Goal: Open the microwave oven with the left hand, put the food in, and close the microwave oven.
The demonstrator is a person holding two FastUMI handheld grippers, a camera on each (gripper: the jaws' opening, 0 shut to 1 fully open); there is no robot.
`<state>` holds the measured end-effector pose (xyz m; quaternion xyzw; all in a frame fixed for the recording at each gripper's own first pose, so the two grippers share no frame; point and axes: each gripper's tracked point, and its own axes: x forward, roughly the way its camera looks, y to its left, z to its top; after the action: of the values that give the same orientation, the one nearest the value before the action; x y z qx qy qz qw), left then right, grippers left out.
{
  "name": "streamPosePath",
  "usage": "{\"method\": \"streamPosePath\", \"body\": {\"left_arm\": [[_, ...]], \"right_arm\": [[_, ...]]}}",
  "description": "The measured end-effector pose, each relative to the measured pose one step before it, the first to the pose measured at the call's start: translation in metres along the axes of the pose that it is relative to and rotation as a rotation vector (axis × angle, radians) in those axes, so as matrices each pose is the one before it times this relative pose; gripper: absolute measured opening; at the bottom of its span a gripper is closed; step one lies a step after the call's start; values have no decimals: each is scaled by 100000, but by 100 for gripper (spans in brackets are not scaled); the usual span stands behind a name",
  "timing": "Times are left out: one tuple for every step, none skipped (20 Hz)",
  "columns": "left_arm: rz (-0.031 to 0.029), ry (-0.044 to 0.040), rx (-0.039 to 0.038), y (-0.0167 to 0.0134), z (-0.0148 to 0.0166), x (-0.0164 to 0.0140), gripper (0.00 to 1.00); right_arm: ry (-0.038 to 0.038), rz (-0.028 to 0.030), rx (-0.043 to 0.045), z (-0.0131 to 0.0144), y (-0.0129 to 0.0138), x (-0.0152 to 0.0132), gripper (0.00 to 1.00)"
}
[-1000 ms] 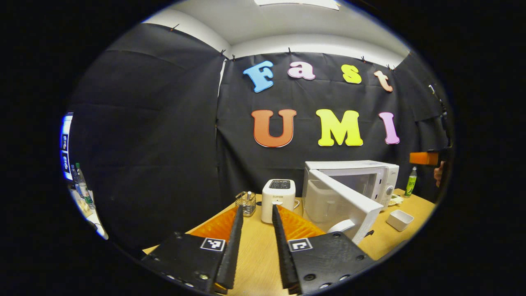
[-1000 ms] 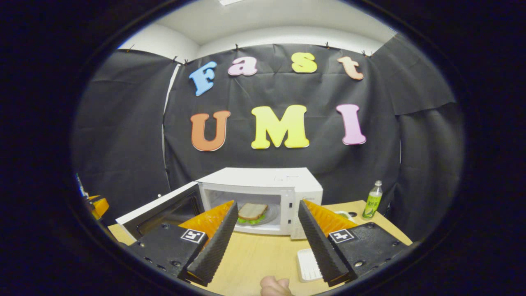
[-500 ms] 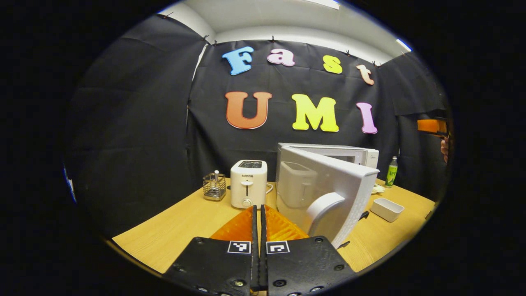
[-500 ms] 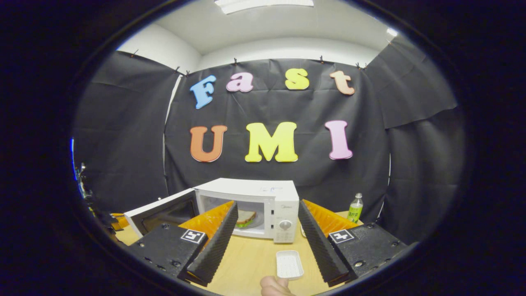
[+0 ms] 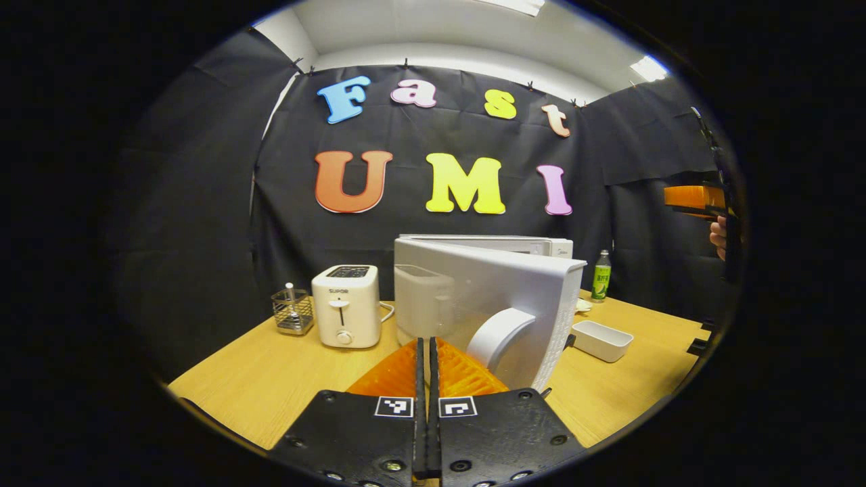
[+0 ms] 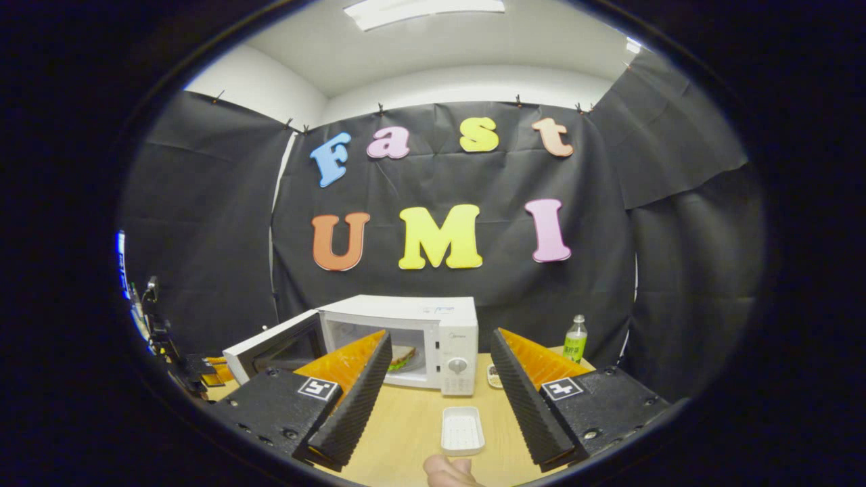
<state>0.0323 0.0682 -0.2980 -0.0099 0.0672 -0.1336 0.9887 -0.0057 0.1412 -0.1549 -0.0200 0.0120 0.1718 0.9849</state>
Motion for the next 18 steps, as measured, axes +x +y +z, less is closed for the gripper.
{"method": "streamPosePath", "body": {"left_arm": [[-2932, -407, -1189, -915, 135, 483, 0], [-2913, -348, -983, -833, 15, 699, 0], [-2710, -318, -798, -890, 92, 745, 0], [-2670, 361, -296, -909, -28, 706, 0], [-2353, 36, 140, -745, -140, 655, 0], [-2012, 606, -52, -677, -81, 722, 0], [-2044, 604, 65, -666, -72, 838, 0], [-1881, 666, 282, -558, -70, 674, 0], [-1782, 1072, 334, -542, -190, 711, 0], [-1226, 1343, 478, -450, -314, 710, 0], [-629, 968, 987, -376, -160, 656, 0], [-36, 335, 1157, -199, 16, 587, 0], [-622, -698, 537, -352, 174, 742, 0], [-843, -234, -432, -343, 17, 719, 0], [-717, 0, -837, -319, -125, 701, 0], [150, 556, -657, -193, -202, 698, 0], [202, 31, -276, -191, 112, 637, 0], [-21, -207, -75, -174, 145, 659, 0]], "right_arm": [[-661, -522, -105, 150, -454, -124, 94], [-361, -714, 75, 101, -496, -139, 94], [-299, -639, 330, -53, -463, 5, 94], [143, -90, 287, -32, -274, 13, 94], [467, -131, 472, -191, -137, 19, 94], [469, -216, 645, -23, -205, 59, 94], [284, -27, 490, -95, -172, 47, 94], [201, -49, 337, -120, -166, 58, 88], [384, 242, 324, -222, -78, 113, 88], [453, 504, 470, -190, -36, 75, 88], [389, 371, 523, -215, -31, 173, 88], [272, 230, 510, -125, -143, 142, 88], [146, 270, 471, -176, -165, 116, 88], [398, -36, 384, -180, -191, 202, 88], [541, -336, 146, -297, -341, 80, 88], [643, -339, 102, -177, -316, 204, 88], [51, -44, 552, -176, -231, 199, 88], [-628, 37, 1239, -26, -258, 180, 88]]}}
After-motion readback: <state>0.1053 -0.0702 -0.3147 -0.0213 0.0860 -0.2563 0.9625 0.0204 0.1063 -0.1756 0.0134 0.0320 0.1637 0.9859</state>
